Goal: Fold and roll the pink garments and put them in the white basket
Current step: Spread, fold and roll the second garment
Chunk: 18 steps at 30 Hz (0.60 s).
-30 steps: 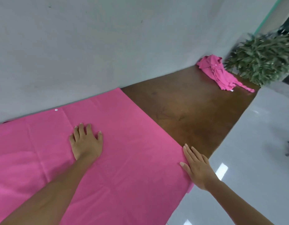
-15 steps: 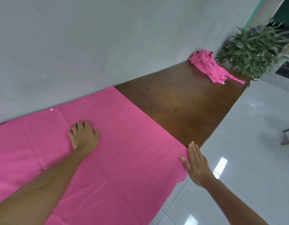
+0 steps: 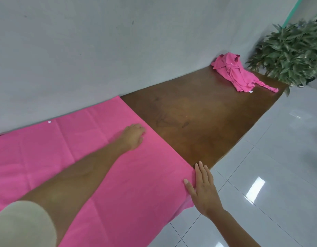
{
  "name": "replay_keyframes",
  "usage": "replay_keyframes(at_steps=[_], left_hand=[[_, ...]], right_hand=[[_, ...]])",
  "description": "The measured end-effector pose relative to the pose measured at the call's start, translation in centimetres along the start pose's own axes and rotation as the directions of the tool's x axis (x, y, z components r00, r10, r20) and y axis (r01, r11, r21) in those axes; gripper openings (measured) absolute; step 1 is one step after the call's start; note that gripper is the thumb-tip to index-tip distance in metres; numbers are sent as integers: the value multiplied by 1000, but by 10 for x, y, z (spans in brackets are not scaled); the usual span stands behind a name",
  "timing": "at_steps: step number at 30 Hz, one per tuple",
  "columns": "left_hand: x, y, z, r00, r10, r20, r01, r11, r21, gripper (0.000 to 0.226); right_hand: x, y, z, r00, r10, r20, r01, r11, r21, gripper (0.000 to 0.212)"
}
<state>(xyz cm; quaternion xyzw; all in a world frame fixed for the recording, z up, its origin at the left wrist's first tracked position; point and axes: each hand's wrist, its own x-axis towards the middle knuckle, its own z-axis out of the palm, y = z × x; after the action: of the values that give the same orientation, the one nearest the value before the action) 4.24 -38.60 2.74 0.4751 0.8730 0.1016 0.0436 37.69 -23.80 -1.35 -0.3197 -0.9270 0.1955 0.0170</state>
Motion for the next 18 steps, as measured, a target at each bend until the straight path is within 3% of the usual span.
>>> replay_keyframes(at_steps=[5, 11, 14, 18], left_hand=[[33, 18, -4, 999, 36, 25, -34, 996, -80, 36], [68, 28, -9, 994, -6, 105, 4, 1000, 19, 31], [75, 27, -13, 988, -30, 151, 22, 998, 53, 20], [81, 25, -19, 977, -58, 207, 31, 991, 130, 23]], right_hand=[[7, 6, -9, 1000, 4, -19, -2, 995, 95, 76], [17, 10, -16, 989, -17, -144, 49, 975, 215, 14], [23, 11, -19, 992, -14, -126, 43, 972, 229, 12], [29, 17, -24, 996, -33, -79, 45, 987, 154, 23]])
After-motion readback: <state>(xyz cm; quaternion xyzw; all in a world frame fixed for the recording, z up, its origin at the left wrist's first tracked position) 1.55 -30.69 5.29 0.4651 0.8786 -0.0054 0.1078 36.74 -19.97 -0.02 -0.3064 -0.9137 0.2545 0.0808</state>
